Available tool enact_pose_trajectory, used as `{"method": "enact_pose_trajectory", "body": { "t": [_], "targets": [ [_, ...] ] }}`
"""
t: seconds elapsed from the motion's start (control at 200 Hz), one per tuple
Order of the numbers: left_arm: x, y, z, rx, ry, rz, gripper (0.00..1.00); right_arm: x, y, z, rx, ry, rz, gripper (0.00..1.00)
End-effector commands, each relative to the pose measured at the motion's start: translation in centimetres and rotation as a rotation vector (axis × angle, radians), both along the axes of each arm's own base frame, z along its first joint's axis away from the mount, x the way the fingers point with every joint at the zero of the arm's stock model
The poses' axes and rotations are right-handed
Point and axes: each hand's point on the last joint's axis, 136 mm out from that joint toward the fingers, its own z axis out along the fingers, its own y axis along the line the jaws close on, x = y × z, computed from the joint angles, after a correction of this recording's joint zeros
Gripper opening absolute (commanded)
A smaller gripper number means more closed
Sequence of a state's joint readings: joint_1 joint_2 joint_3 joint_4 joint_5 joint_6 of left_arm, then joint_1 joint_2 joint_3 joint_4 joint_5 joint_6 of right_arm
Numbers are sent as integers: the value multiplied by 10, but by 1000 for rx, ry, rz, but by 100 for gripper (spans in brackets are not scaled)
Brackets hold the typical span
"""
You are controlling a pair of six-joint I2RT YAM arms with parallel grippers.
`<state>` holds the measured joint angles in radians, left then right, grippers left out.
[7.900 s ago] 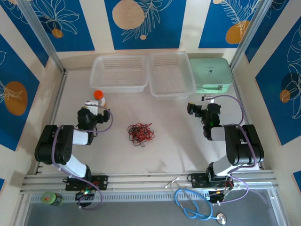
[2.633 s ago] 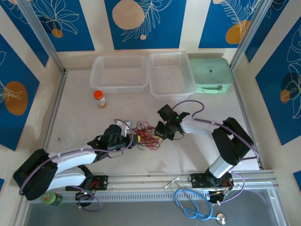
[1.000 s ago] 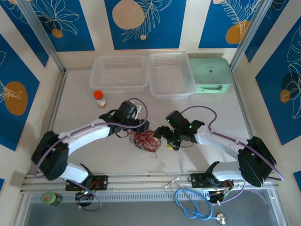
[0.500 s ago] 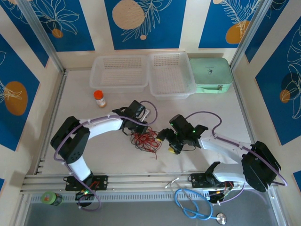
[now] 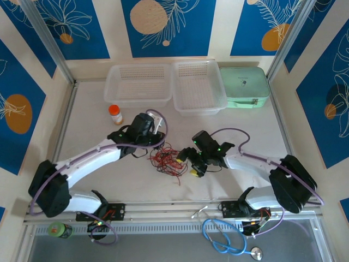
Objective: Untangle the cables
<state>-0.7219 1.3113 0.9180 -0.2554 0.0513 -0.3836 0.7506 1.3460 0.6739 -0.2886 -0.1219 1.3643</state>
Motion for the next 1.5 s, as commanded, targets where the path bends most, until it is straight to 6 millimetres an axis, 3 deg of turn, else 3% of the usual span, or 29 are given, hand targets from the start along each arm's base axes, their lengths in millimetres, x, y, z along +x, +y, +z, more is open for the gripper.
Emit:
{"method": "enact_pose_trajectory", "body": {
  "t": [0.0, 0.18, 0.305, 0.475, 0.59, 0.755, 1.0, 1.08, 1.146, 1.241, 1.491],
  "targets": [
    [0, 13, 1, -46, -3, 92, 0, 3, 22, 10, 50, -14, 64, 82],
    [-13, 43, -14, -58, 3, 208, 0, -1, 37, -2, 36, 16, 117, 81],
    [-22, 72, -21, -45, -20, 313, 0, -3, 49, -13, 42, 49, 154, 75],
    [-33, 102, -34, 9, -22, 398, 0, -4, 59, -3, 27, 9, 219, 72],
    [-40, 110, -56, 19, 19, 437, 0, -4, 56, -4, -15, 10, 234, 63],
    [-50, 118, -88, -5, 77, 493, 0, -7, 64, -22, 17, 80, 237, 57],
    [-56, 112, -98, -24, 101, 457, 0, -7, 82, -30, 57, 130, 273, 57],
    [-57, 108, -100, -35, 111, 437, 0, -3, 81, -32, 51, 127, 266, 40],
    [-58, 106, -98, -44, 110, 423, 2, 0, 79, -34, 43, 124, 254, 19],
    [-58, 105, -84, -52, 83, 400, 12, 3, 71, -38, 24, 118, 235, 0],
    [-56, 94, -26, -33, 15, 280, 40, 21, 36, -29, -98, -5, 230, 0]
  ]
}}
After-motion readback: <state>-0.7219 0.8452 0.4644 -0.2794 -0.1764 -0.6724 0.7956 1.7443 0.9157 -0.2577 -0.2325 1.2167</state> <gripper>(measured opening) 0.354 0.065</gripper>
